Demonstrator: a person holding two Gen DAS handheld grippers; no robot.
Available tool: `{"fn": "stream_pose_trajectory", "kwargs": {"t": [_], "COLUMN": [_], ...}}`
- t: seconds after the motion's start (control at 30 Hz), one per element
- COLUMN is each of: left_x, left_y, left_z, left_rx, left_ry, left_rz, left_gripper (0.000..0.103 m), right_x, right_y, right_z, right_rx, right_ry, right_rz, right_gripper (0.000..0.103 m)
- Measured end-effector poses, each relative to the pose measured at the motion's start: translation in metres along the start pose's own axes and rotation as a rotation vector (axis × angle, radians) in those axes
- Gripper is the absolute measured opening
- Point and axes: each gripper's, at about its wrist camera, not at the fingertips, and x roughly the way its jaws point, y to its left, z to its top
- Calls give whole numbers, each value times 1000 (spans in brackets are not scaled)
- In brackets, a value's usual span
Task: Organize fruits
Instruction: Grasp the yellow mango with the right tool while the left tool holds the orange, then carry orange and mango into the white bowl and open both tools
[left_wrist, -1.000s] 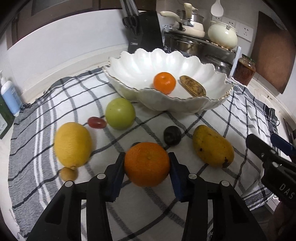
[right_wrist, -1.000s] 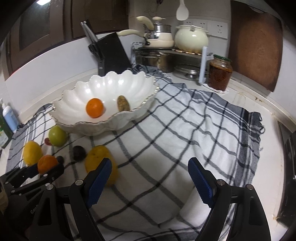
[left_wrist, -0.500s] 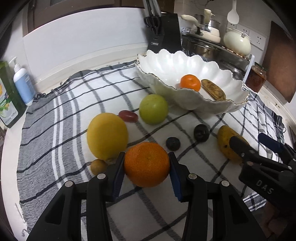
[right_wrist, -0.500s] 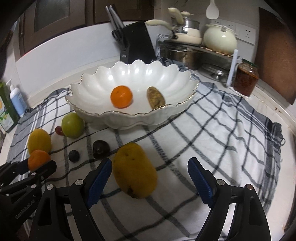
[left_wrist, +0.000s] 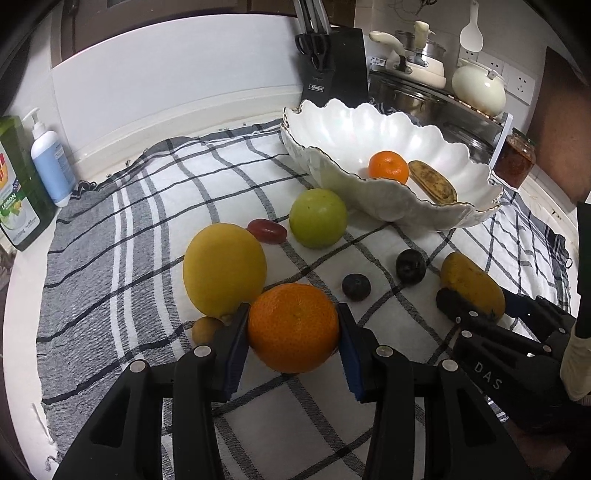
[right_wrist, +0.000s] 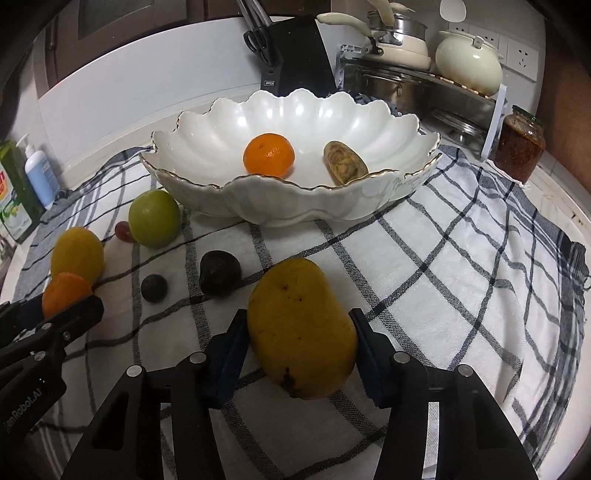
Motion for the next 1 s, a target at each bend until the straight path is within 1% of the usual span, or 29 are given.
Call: {"fn": "stream_pose_trajectory", "kwargs": {"t": [0.2,0.4,0.67,1.0], "left_x": [-6,-9,-19,-26], "left_y": [-1,-5,-12,-25], "left_z": [4,11,28,61], "left_rx": [5,9,23,49], "left_ry": [-14,-21,-60,-112], "left_rz": [-3,-16,-32,-63], "left_gripper": [44,44,44,44], "right_x": [-6,-25,-55,-69], "right_y": [-1,-3,-9,-28], "right_z": [-1,4,23,53], "right_rx": [9,15,16,42], "right_ry": [6,-34,-101,-162], "right_rz": [17,14,3,-42], "right_gripper": [53,53,53,53]}}
